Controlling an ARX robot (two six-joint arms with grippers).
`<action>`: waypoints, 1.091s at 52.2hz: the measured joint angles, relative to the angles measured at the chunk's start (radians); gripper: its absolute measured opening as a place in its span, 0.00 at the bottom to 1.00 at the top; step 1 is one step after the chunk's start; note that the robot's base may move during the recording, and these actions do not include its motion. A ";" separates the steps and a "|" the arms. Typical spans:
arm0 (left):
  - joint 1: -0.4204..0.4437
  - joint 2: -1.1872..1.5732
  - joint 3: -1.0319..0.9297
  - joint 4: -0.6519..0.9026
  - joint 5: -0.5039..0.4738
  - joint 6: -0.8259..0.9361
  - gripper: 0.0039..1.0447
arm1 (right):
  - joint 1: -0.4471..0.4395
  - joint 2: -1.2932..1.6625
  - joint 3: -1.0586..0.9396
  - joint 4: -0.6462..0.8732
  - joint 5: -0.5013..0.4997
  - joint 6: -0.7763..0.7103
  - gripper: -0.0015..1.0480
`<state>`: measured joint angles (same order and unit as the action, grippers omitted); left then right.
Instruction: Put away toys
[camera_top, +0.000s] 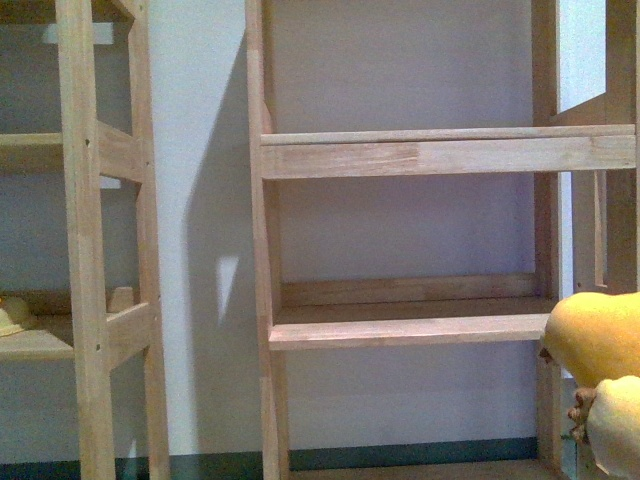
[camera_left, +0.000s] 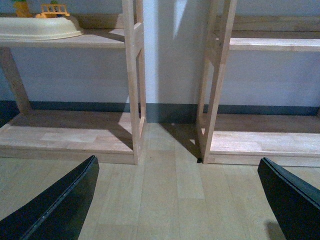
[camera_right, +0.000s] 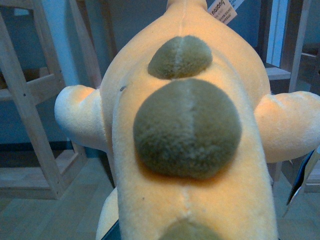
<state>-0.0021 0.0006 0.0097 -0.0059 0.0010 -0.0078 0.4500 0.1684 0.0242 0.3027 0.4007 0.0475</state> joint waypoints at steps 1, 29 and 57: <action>0.000 0.000 0.000 0.000 0.000 0.000 0.95 | 0.000 0.000 0.000 0.000 0.000 0.000 0.19; 0.000 0.000 0.000 0.000 -0.001 0.000 0.95 | 0.000 0.000 0.000 0.000 0.000 0.000 0.19; 0.000 0.000 0.000 0.000 -0.001 0.000 0.95 | 0.000 0.001 0.000 0.000 0.002 0.000 0.19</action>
<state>-0.0021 0.0002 0.0097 -0.0059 0.0002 -0.0074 0.4503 0.1692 0.0238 0.3023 0.4026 0.0475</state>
